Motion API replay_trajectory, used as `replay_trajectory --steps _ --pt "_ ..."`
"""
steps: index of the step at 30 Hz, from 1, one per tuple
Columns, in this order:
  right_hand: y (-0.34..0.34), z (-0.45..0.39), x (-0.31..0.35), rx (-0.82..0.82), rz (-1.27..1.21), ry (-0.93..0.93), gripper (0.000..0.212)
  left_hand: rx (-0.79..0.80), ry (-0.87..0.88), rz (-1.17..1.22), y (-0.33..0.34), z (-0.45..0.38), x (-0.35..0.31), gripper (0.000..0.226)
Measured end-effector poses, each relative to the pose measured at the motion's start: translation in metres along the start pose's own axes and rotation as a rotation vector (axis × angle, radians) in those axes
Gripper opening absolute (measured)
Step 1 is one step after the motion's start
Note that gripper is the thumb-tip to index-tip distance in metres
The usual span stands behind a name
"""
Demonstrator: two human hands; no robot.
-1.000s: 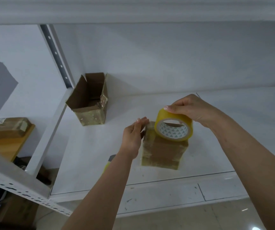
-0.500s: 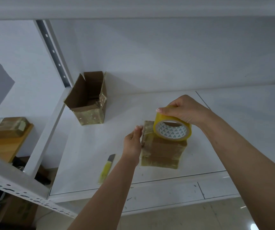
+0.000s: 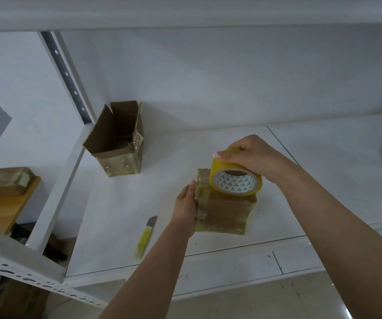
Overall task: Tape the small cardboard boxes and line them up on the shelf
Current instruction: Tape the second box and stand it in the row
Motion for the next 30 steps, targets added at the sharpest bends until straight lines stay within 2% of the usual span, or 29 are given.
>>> replay_trajectory --steps 3,5,6,8,10,11,13,14,16,19,21,23,24,26,28,30 --pt "0.001 -0.001 0.000 0.016 0.021 0.009 0.049 0.007 0.000 -0.032 0.004 -0.002 -0.003 0.035" --pt "0.001 -0.002 -0.001 0.033 0.026 0.020 0.048 0.019 0.038 -0.152 0.003 -0.004 -0.016 0.035" --pt "0.001 -0.002 -0.002 0.042 0.027 0.024 0.047 -0.006 0.095 -0.270 -0.001 -0.004 -0.028 0.036" --pt "0.002 -0.003 -0.003 0.058 0.041 0.028 0.048 -0.023 0.349 -0.484 -0.003 0.006 -0.062 0.038" --pt "0.002 -0.004 -0.002 0.062 0.075 0.035 0.053 0.184 0.599 -0.624 0.022 0.026 -0.090 0.056" --pt "0.001 -0.004 -0.001 0.059 0.096 0.032 0.058 0.315 0.646 -0.714 0.038 0.032 -0.093 0.073" --pt "-0.002 -0.005 0.001 0.062 0.106 0.001 0.070 0.485 0.628 -0.885 0.063 0.033 -0.087 0.109" --pt "-0.004 -0.004 -0.001 0.069 0.074 -0.015 0.076 0.512 0.607 -0.954 0.070 0.031 -0.083 0.120" --pt "-0.007 0.002 -0.013 0.105 -0.095 -0.035 0.070 0.460 0.606 -1.114 0.074 0.025 -0.077 0.124" --pt "0.000 0.016 -0.031 0.161 -0.410 -0.080 0.038 0.337 0.627 -1.331 0.069 0.018 -0.074 0.112" --pt "-0.002 0.018 -0.039 0.100 -0.460 -0.089 0.040 0.324 0.614 -1.375 0.067 0.015 -0.072 0.107" --pt "-0.012 0.017 -0.036 0.005 -0.375 -0.086 0.061 0.321 0.630 -1.436 0.070 0.015 -0.073 0.102" --pt "-0.018 0.017 -0.032 -0.038 -0.306 -0.091 0.065 0.323 0.639 -1.473 0.072 0.016 -0.074 0.101" --pt "-0.035 0.020 -0.028 -0.138 -0.150 -0.088 0.052 0.334 0.633 -1.524 0.072 0.017 -0.073 0.103" --pt "-0.057 0.025 -0.031 -0.213 0.027 -0.061 0.057 0.350 0.608 -1.542 0.071 0.017 -0.074 0.104" --pt "-0.074 0.032 -0.044 -0.221 0.255 0.037 0.060 0.360 0.594 -1.551 0.069 0.016 -0.074 0.104"
Point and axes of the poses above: each hand's wrist, its own z-axis away from the middle knuckle, its own y-axis out of the palm, x = y × z, the point moved 9 cm from there along -z, towards the middle knuckle, and after that the axes turned 8 degrees about x, right-handed, at the moved point
